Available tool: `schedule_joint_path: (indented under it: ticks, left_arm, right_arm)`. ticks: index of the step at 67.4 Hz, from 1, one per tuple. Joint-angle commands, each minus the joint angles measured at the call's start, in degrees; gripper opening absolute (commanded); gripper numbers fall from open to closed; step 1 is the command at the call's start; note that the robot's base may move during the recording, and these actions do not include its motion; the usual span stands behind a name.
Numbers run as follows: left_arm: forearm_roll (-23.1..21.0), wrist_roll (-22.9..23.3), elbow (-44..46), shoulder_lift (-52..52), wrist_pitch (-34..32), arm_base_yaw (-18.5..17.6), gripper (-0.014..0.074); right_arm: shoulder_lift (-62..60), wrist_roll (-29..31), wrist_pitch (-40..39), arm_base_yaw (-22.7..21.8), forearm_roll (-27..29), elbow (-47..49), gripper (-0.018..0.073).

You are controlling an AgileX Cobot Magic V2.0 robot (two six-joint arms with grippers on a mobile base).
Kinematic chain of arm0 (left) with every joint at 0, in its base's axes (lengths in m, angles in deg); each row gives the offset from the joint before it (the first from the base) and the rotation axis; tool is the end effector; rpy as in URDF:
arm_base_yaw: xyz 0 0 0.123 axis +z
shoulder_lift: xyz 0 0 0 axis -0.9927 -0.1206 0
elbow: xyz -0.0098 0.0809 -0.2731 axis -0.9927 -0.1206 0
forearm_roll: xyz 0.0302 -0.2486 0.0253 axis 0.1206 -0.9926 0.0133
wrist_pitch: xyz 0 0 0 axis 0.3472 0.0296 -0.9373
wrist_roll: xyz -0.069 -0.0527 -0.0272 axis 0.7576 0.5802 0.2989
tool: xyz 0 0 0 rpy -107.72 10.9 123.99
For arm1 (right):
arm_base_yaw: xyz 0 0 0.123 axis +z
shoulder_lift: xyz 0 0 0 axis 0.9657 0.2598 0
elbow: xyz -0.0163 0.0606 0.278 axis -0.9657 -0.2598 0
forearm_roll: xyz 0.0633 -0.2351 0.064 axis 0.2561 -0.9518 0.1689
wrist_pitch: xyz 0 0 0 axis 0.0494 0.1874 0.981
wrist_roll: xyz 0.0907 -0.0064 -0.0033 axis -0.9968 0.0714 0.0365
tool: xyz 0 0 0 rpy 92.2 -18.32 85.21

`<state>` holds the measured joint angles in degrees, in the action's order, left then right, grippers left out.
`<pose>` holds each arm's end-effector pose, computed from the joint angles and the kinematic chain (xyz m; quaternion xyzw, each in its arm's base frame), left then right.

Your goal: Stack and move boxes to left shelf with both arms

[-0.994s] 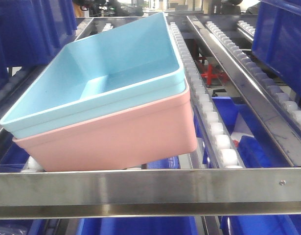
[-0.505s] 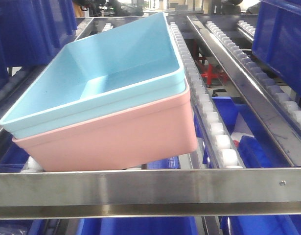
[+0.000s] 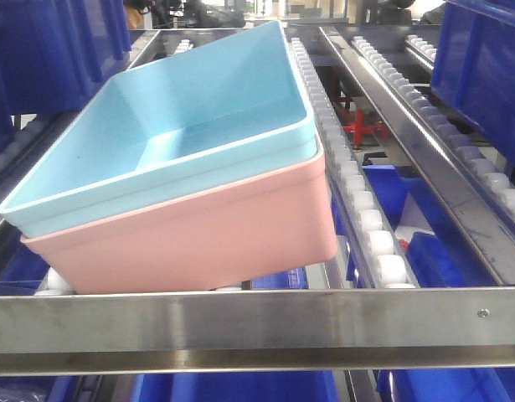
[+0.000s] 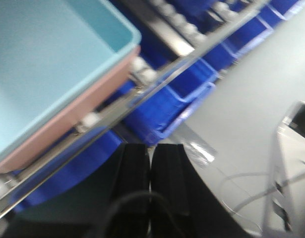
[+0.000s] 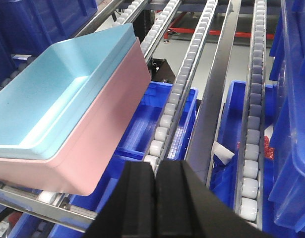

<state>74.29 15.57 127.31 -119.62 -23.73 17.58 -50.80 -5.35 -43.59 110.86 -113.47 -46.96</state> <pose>0.0568 -0.1138 0.3432 0.3815 0.7724 -0.2982 0.4110 0.0691 0.0246 0.3128 -0.1113 0.7636 0.1567 0.6164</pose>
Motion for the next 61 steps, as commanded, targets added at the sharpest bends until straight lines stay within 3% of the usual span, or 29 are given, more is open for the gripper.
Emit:
schedule_joint_path:
  ticks: [1,6,18,27,36,49,56,61]
  left_arm:
    - [-7.82,-9.85,0.25,1.52,-7.26,-0.07,-0.0006]
    - [-9.38,-14.03,-3.08,3.71,-11.15,-0.07,-0.0006]
    - [-9.27,-14.14,-17.48,14.13,-23.54,-0.02,-0.0006]
    - [-9.76,-14.17,-27.39,23.38,-29.16,4.03,-0.0006]
    - [-9.76,-16.06,-33.62,31.16,-33.16,14.59,-0.0006]
    - [-9.66,-19.36,-38.67,39.88,-35.4,36.7,-0.0006]
    - [-9.12,-19.82,-41.16,39.83,-40.45,48.02,-0.0006]
    - [-9.12,-19.82,-44.66,39.83,-47.35,53.77,-0.0006]
  right_arm:
    - [0.24,0.3,-4.79,-0.1,-2.03,1.51,0.0055]
    - [0.24,0.3,-4.79,-0.1,-2.03,1.51,0.0055]
    - [0.24,0.3,-4.79,-0.1,-2.03,1.51,0.0055]
    - [0.24,0.3,-4.79,-0.1,-2.03,1.51,0.0055]
    - [0.24,0.3,-4.79,-0.1,-2.03,1.51,0.0055]
    - [0.24,0.3,-4.79,-0.1,-2.03,1.51,0.0055]
    - [0.24,0.3,-4.79,-0.1,-2.03,1.52,0.0055]
    - [0.24,0.3,-4.79,-0.1,-2.03,1.52,0.0055]
